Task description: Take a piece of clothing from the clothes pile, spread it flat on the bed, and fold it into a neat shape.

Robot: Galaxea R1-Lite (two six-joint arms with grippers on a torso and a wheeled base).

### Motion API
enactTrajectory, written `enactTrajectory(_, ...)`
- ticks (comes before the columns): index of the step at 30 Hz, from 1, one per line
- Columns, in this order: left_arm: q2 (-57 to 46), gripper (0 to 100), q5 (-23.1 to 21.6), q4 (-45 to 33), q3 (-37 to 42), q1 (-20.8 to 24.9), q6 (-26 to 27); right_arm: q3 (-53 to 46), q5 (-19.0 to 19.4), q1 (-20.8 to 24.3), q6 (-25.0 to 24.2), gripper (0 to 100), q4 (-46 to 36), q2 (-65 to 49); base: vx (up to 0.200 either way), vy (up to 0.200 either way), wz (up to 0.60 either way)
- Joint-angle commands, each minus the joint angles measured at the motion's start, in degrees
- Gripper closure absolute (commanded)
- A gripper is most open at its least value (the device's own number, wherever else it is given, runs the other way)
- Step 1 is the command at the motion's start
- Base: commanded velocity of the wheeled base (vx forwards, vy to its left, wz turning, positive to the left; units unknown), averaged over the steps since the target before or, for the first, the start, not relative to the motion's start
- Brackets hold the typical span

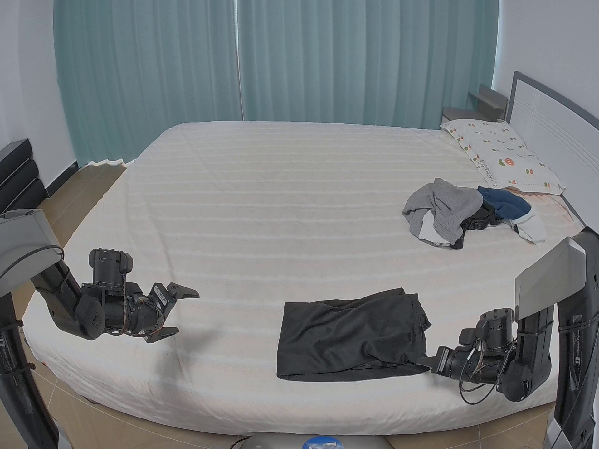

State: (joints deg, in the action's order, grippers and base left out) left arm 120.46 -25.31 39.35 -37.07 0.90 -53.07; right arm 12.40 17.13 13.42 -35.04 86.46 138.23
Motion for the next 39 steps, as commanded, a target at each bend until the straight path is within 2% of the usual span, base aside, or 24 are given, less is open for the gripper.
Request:
enactTrajectory(1,0.22,0,0.0,0.02,-0.19,-0.11,-0.11,-2.73,0.01,-1.64,1.64,100,0.12,-1.12,0.0,0.0,0.0)
enactTrajectory(9,0.22,0,0.0,0.02,-0.19,-0.11,-0.02,-6.6,0.71,-3.67,3.75,100,3.28,-1.82,0.0,0.0,0.0)
enactTrajectory(12,0.31,0,0.0,0.02,-0.19,-0.11,-0.11,-7.74,1.07,-5.6,6.56,100,3.28,-1.73,0.0,0.0,0.0)
enactTrajectory(18,0.31,0,0.0,0.02,-0.19,-0.11,-0.11,-8.88,5.37,-9.03,10.16,100,3.28,-1.3,0.0,0.0,0.0)
enactTrajectory(23,0.22,0,0.0,0.02,-0.19,-0.11,-0.11,-9.23,5.37,-9.03,11.04,100,3.28,-0.33,0.0,0.0,0.0)
enactTrajectory(27,0.22,0,0.0,0.02,-0.11,-0.11,-0.02,-10.2,5.37,-9.38,13.77,100,3.37,0.73,0.0,0.0,0.0)
enactTrajectory(28,0.31,0,0.0,0.02,-0.11,-0.11,-0.11,-10.02,5.46,-9.55,14.03,0,3.37,0.9,0.0,0.0,0.0)
enactTrajectory(34,0.22,0,0.0,0.02,-0.11,-0.11,-0.02,-6.86,5.28,-9.82,12.27,0,3.46,0.81,0.0,0.0,0.0)
enactTrajectory(39,0.31,0,0.08,0.02,-0.11,-0.11,-0.02,-0.71,4.67,-9.64,3.66,0,3.28,-2.61,0.0,0.0,0.0)
